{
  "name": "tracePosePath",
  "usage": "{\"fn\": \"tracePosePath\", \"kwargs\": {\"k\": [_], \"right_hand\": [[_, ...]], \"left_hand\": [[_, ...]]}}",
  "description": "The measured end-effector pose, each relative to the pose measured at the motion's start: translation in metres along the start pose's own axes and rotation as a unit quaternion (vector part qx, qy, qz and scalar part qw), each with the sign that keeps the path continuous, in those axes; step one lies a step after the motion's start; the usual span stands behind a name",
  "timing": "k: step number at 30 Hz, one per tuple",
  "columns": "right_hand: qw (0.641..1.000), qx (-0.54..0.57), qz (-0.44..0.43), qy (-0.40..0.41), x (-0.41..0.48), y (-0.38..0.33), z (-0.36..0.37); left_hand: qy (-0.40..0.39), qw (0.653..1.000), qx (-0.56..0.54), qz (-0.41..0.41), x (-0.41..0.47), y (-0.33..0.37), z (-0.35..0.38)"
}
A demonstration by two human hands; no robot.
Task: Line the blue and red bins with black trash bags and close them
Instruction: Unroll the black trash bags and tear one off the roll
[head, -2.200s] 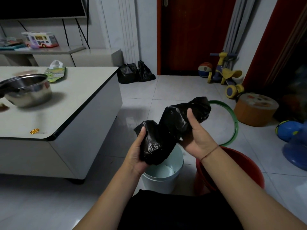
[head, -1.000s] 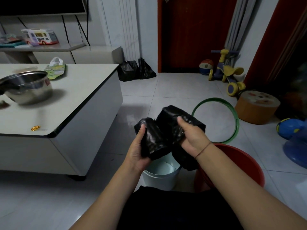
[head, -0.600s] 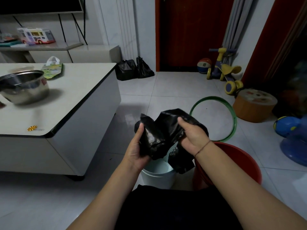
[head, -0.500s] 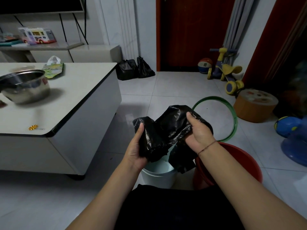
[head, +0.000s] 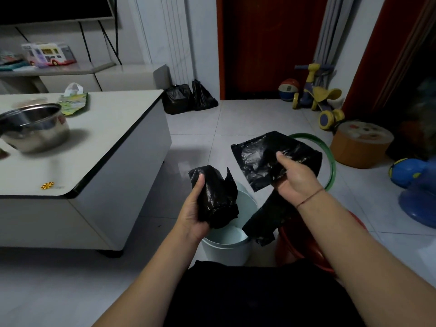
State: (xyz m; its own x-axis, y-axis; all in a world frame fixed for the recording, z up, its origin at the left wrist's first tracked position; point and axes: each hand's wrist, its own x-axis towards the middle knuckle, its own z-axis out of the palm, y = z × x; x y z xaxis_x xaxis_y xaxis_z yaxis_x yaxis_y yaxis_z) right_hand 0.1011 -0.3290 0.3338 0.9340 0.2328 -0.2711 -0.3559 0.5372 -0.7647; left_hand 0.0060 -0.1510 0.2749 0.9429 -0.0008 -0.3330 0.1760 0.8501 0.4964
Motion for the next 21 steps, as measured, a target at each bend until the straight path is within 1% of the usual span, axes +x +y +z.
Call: {"fn": "tracePosePath", "kwargs": {"k": [3, 7, 10, 14, 21], "right_hand": [[0.998, -0.061, -0.021, -0.019, -0.006, -0.038, -0.006], [0.991, -0.111, -0.061, -0.047, -0.015, -0.098, -0.007], [0.984, -0.146, -0.073, -0.070, -0.026, -0.126, -0.008], [0.982, -0.151, -0.068, -0.091, -0.036, -0.138, -0.018], [0.979, -0.159, -0.051, -0.115, -0.038, -0.139, -0.028]], "left_hand": [[-0.012, 1.000, 0.005, -0.011, 0.002, 0.001, 0.003], [-0.017, 1.000, 0.017, -0.005, 0.008, 0.007, 0.013], [-0.032, 0.999, 0.031, -0.004, 0.011, 0.011, 0.027], [-0.054, 0.997, 0.047, -0.007, 0.011, 0.014, 0.045], [-0.095, 0.993, 0.071, -0.007, 0.006, 0.017, 0.066]]}}
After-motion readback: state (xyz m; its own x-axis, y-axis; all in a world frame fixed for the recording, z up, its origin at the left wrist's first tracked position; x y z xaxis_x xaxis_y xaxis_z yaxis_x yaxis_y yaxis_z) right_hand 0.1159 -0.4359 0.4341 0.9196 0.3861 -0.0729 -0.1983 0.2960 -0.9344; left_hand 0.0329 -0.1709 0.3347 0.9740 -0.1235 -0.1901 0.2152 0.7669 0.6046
